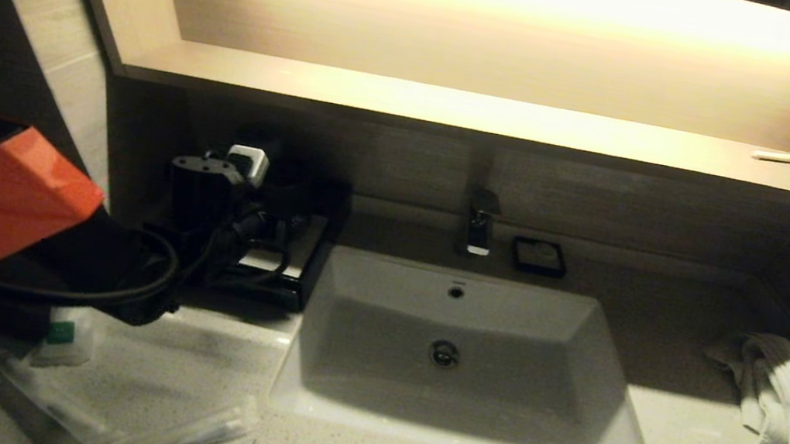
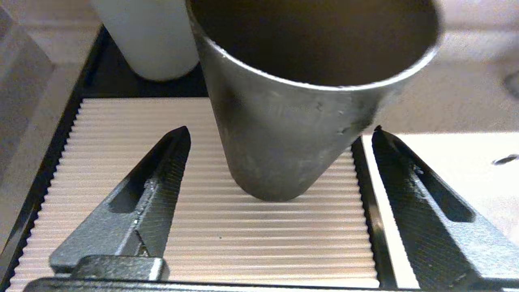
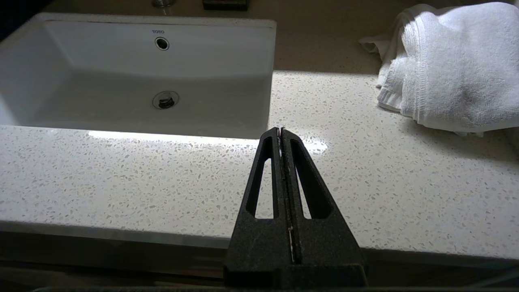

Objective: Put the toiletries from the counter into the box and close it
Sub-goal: Place the cup on the storage box

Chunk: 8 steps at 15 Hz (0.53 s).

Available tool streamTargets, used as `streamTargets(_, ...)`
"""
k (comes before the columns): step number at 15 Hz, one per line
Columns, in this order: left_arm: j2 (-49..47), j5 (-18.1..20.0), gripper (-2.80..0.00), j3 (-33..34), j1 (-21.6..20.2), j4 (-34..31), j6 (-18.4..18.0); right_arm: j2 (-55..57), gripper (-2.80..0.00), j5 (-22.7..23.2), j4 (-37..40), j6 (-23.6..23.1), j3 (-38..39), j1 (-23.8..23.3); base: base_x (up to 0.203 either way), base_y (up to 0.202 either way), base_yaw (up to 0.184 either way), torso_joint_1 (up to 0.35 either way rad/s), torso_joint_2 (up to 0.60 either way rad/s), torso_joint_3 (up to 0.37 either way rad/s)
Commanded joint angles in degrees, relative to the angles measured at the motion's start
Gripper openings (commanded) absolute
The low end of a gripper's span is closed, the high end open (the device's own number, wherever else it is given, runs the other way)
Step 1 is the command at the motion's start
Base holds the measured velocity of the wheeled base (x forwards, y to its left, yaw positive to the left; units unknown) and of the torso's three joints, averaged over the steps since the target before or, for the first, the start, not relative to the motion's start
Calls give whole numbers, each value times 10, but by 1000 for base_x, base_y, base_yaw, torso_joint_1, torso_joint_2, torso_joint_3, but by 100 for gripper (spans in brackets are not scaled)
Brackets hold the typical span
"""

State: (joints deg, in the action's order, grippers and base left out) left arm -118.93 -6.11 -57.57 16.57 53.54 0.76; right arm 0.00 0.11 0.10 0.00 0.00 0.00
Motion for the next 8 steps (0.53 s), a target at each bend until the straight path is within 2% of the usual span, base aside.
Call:
streamTargets(1,-3,0,0,30,0,45,1,0,-280,1,0,0,0,0,0,0,0,0,0,0)
streamTargets(8,-38,-1,0,53,8,105,1,0,-280,1,0,0,0,0,0,0,0,0,0,0)
